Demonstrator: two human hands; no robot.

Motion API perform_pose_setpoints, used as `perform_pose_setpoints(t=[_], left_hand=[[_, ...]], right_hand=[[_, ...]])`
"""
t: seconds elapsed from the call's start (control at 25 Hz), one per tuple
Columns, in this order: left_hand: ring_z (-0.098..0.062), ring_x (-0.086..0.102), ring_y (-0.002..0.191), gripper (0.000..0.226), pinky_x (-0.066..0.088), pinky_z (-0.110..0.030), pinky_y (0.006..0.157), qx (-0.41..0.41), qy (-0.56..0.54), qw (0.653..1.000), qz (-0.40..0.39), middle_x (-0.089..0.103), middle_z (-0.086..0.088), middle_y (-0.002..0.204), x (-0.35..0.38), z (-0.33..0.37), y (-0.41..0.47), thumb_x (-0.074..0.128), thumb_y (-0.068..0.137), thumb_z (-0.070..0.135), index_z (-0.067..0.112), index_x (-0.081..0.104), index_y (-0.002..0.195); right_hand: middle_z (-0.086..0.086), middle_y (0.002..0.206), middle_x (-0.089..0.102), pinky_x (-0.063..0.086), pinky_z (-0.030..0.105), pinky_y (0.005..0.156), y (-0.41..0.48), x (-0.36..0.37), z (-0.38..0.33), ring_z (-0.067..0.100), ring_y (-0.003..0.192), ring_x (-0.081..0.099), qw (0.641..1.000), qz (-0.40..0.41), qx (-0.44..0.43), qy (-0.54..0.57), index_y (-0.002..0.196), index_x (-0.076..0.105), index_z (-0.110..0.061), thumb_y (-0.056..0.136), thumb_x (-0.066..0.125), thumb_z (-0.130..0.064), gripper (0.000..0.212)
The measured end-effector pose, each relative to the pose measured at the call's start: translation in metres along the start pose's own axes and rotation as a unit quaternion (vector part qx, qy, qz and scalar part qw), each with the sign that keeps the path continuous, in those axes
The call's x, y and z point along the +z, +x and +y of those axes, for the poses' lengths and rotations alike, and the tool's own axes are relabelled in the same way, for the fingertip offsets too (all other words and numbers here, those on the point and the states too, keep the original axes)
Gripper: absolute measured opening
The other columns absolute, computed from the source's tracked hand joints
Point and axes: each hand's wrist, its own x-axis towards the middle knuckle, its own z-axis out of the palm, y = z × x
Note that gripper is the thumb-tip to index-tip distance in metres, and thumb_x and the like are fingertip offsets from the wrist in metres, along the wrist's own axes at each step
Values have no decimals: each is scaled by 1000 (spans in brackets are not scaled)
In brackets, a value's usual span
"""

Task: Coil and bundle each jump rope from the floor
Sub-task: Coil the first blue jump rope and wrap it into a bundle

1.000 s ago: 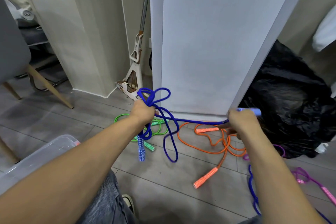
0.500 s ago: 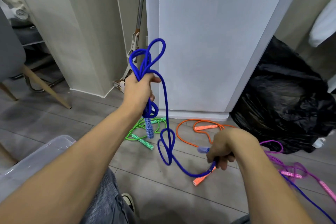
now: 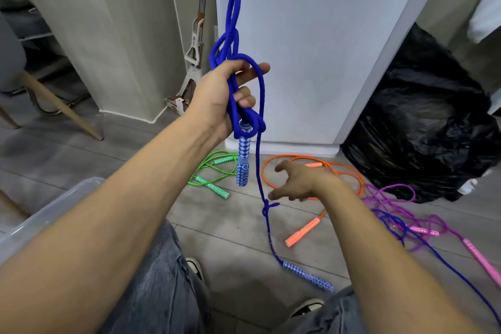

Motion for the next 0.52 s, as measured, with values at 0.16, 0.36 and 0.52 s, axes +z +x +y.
perform_pose_setpoints(t=[0.16,0.36,0.52], left_hand=[[-7,24,36,20,29,-17,37,-14,-34,998,-41,73,-15,96,21,21,-4,44,99,11,10,47,80],[-8,24,38,16,31,-19,38,14,-24,998,-64,73,-16,96,39,61,-5,46,99,10,9,44,83],[-8,23,39,13,31,-19,39,31,-23,997,-61,72,-16,94,48,86,-7,47,98,8,8,45,84]], right_hand=[[-1,106,65,48,29,83,26,32,-15,21,99,62,977,118,-125,128,116,61,-28,81,80,-36,40],[2,70,62,49,36,69,49,33,-13,30,79,62,920,349,-29,174,71,55,-18,80,72,-49,37],[14,106,70,49,37,79,40,27,8,36,105,65,913,363,141,121,104,65,-6,80,67,-61,60]])
